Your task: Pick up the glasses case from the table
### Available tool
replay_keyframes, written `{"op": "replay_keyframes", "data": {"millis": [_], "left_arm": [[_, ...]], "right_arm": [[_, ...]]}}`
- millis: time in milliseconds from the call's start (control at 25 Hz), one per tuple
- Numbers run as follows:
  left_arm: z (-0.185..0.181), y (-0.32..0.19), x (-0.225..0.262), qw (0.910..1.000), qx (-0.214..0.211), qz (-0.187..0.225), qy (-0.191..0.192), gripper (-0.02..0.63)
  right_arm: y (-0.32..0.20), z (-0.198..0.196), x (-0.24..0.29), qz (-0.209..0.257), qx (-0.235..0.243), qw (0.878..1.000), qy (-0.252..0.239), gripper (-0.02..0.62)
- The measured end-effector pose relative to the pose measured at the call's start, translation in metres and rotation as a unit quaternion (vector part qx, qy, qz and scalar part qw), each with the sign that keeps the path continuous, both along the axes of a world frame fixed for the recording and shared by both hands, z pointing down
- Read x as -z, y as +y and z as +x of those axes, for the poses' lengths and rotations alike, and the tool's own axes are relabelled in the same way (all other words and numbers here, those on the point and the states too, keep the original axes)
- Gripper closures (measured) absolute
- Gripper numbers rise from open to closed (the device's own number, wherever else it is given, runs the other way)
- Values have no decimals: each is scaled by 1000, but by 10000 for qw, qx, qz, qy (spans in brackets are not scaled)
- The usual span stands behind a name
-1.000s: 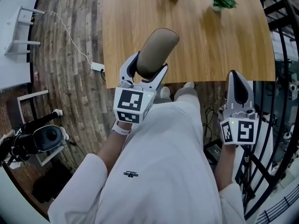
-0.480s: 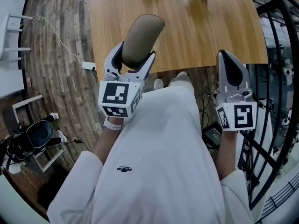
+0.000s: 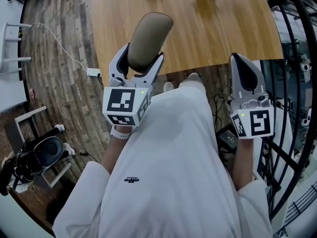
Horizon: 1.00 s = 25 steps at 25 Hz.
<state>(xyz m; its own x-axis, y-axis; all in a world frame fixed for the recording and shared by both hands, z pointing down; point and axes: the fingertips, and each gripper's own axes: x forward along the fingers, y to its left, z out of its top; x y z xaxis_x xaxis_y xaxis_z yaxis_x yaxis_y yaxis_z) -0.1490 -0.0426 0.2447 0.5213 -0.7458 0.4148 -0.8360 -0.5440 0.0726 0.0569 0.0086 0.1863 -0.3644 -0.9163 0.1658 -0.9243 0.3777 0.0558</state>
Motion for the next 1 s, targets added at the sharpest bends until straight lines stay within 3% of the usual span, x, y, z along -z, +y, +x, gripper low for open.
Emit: {"op": "replay_keyframes", "data": {"millis": [280, 1000], "left_arm": [[3, 2, -2, 10000, -20, -37, -23, 238], [4, 6, -10, 9998, -125, -127, -48, 238]], "right_arm": [[0, 11, -5, -77, -265, 9995, -146, 584], [4, -6, -13, -228, -66, 9997, -90, 584]]}}
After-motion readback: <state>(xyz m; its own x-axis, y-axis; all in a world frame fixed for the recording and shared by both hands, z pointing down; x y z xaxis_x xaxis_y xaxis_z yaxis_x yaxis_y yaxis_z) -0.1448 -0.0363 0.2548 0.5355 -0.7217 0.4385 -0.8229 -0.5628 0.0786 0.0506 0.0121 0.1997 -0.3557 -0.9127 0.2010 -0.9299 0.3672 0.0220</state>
